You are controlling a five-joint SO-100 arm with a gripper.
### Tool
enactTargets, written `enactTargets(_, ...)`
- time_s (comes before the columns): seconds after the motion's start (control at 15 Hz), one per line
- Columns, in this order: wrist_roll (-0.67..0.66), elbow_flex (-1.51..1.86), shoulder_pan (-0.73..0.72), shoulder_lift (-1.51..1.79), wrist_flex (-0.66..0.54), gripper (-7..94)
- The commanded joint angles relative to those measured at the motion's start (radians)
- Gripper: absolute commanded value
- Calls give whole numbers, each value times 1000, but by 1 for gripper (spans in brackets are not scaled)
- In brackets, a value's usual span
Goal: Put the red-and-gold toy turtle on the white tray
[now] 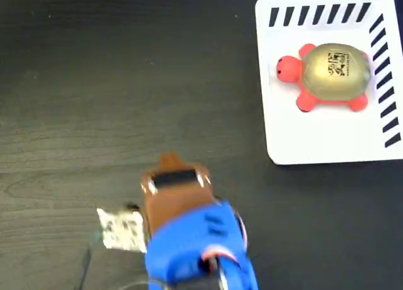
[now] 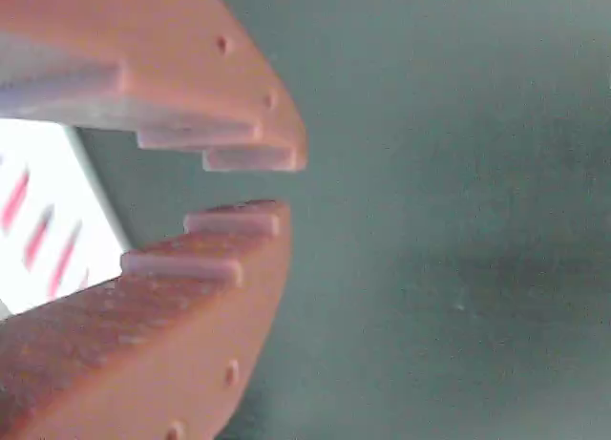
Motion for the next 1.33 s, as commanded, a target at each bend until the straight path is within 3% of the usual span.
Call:
enactTargets(0.0, 9, 55, -12, 170, 114, 0)
enactTargets(0.2, 20, 66, -5, 298, 264, 0)
enactTargets(1.27, 17, 72, -2, 321, 268, 0)
